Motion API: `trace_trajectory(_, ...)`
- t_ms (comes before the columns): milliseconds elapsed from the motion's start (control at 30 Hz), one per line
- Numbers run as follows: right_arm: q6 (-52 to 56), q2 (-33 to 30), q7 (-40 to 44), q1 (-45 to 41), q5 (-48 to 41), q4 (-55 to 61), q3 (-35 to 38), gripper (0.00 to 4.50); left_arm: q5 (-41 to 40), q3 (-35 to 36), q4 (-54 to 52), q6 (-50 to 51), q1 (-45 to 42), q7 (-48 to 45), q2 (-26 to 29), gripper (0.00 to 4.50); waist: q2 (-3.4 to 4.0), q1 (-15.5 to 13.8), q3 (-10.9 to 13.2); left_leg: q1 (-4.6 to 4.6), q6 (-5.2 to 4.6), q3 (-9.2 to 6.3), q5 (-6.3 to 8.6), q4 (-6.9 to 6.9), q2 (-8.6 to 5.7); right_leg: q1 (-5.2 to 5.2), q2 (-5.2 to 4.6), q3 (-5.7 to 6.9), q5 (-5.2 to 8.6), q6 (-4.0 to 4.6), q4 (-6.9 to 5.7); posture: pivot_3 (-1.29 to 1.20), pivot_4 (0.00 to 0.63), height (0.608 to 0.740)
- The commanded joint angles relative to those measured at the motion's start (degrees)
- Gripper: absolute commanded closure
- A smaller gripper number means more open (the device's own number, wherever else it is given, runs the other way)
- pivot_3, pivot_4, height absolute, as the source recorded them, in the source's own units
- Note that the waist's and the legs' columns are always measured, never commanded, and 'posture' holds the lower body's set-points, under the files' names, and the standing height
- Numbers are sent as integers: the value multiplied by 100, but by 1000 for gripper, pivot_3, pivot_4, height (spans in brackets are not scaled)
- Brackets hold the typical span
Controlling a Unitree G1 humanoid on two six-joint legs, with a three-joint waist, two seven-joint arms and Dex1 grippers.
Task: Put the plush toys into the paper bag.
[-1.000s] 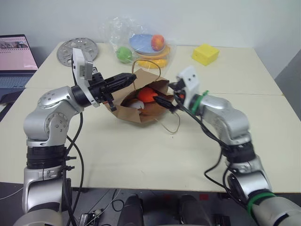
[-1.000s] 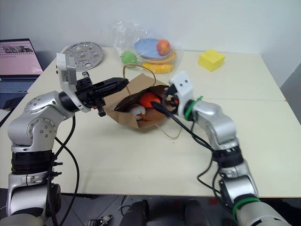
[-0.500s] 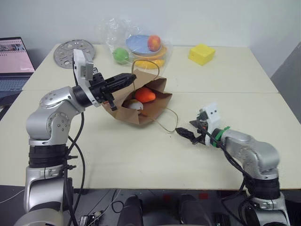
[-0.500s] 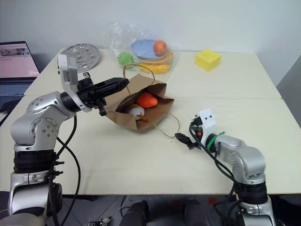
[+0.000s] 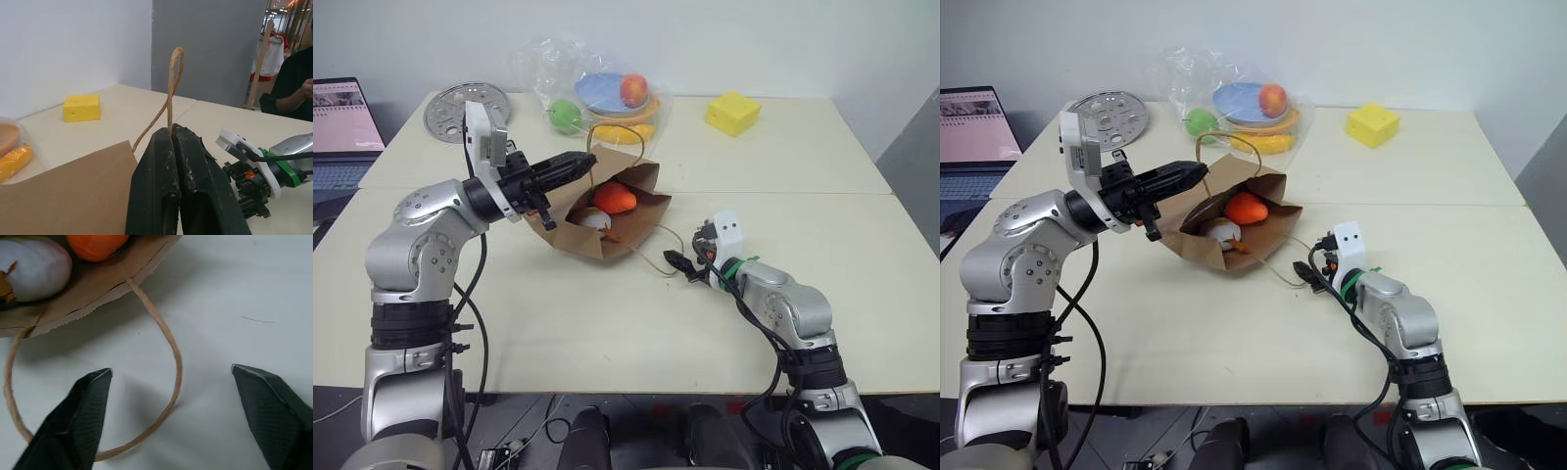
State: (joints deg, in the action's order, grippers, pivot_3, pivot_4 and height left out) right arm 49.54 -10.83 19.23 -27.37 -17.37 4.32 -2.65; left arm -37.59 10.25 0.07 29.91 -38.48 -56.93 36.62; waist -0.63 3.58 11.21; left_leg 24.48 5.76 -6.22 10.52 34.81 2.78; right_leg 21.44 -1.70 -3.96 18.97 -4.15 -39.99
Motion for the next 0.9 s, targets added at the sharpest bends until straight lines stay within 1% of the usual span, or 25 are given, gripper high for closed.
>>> trace_trajectory(33, -120, -25, 194, 21, -37, 57, -115, 1691, -63, 146, -221, -29, -4, 25, 81, 4500, 0, 0, 0, 0, 0, 0, 0, 0, 0, 0, 0, 0, 0, 0, 0, 0, 150, 740)
trace_trajectory(133, -71, 79, 165, -16, -97, 138, -82, 2853, -51, 163, -236, -44, 28, 54, 85, 4500, 1, 5, 0, 0, 0, 0, 0, -4, 0, 3, 1, 0, 0, 0, 0, 0, 150, 740)
trace_trajectory(233, -163, 155, 249, -104, -89, 93, -125, 3882, -42, 156, -232, -55, 32, 54, 82, 4500, 0, -9, 0, 1, 0, 0, 0, -5, 0, 3, 1, 0, 0, 0, 1, 0, 150, 740)
trace_trajectory(267, -155, 186, 252, -127, -96, 74, -108, 4306, -41, 154, -227, -57, 26, 56, 79, 4500, 0, -14, 0, 1, 0, 1, 0, -5, 0, 3, 0, 0, 0, 0, 2, 0, 150, 740)
trace_trajectory(300, -167, 187, 266, -140, -81, 55, -106, 4488, -38, 152, -221, -59, 19, 56, 76, 4500, 0, -17, 0, 1, 0, 1, 0, -5, 0, 3, 0, 0, 0, 0, 2, 0, 150, 740)
trace_trajectory(433, -188, 101, 342, -186, -96, 38, 36, 4488, -23, 148, -203, -77, 9, 50, 76, 4500, 1, -20, 0, 1, 0, 0, 0, -5, 0, 3, 0, 0, 0, 0, 1, 0, 150, 740)
trace_trajectory(500, -97, -95, 476, -240, -197, 204, 187, 4488, -28, 164, -206, -69, 22, 46, 95, 4500, 1, -21, 1, 1, 0, 1, 0, -5, 0, 2, 0, 0, 0, 0, 2, 0, 150, 740)
trace_trajectory(567, 278, -253, 559, -429, -529, 457, 509, 4488, -31, 183, -214, -63, 40, 43, 117, 4500, 3, -26, 2, 1, 0, 1, 0, -5, 0, 3, 0, 0, 0, 0, 2, 0, 150, 740)
trace_trajectory(667, 1067, -467, 804, -965, -1453, 910, 1120, 4488, -68, 224, -268, -28, 61, 63, 145, 4500, 3, -30, 2, 2, 0, 1, 0, -4, 0, 3, 0, 0, 0, 0, 1, 0, 150, 740)
trace_trajectory(733, 1461, -513, 849, -1339, -1956, 1013, 1451, 4488, -77, 236, -281, -23, 61, 78, 143, 4500, 3, -22, 2, 2, 0, 0, 0, -5, 0, 3, 0, 0, 0, 0, 1, 0, 150, 740)
trace_trajectory(867, 1911, -513, 698, -1758, -2427, 983, 1714, 4488, -91, 248, -276, -29, 45, 126, 107, 4500, 2, -22, 1, 0, -1, -3, 0, -10, 2, 2, 1, 4, 0, 1, 2, 0, 150, 740)
trace_trajectory(900, 1948, -396, 583, -2108, -2516, 851, 1733, 4488, -150, 274, -280, 3, 5, 181, 59, 4500, 3, -23, 2, 0, -1, -3, 0, -10, 2, 2, 1, 4, 0, 1, 3, 0, 150, 740)
